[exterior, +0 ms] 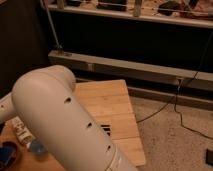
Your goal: Place the white sponge in the ceramic bowl
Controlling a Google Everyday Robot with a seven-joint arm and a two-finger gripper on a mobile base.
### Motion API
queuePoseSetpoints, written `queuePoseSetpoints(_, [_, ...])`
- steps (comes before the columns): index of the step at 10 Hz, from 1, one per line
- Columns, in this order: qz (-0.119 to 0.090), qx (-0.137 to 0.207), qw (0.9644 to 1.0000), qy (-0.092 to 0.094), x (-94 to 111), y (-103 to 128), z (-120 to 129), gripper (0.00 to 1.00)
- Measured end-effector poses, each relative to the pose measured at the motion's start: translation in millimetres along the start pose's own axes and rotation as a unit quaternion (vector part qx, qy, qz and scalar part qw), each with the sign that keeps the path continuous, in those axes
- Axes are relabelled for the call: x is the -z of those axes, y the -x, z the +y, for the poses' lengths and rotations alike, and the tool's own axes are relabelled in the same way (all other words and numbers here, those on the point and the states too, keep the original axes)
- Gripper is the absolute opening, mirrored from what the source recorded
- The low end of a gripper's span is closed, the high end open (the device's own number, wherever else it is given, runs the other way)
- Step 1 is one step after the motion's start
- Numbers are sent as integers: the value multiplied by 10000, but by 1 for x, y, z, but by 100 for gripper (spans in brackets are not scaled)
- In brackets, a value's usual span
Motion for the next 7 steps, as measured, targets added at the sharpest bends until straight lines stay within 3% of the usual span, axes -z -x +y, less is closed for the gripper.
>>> queuePoseSetpoints(5, [98, 127, 9999, 25, -16, -2, 7, 74])
queuePoseSetpoints(7, [161, 102, 9998, 4, -19, -6, 6, 80])
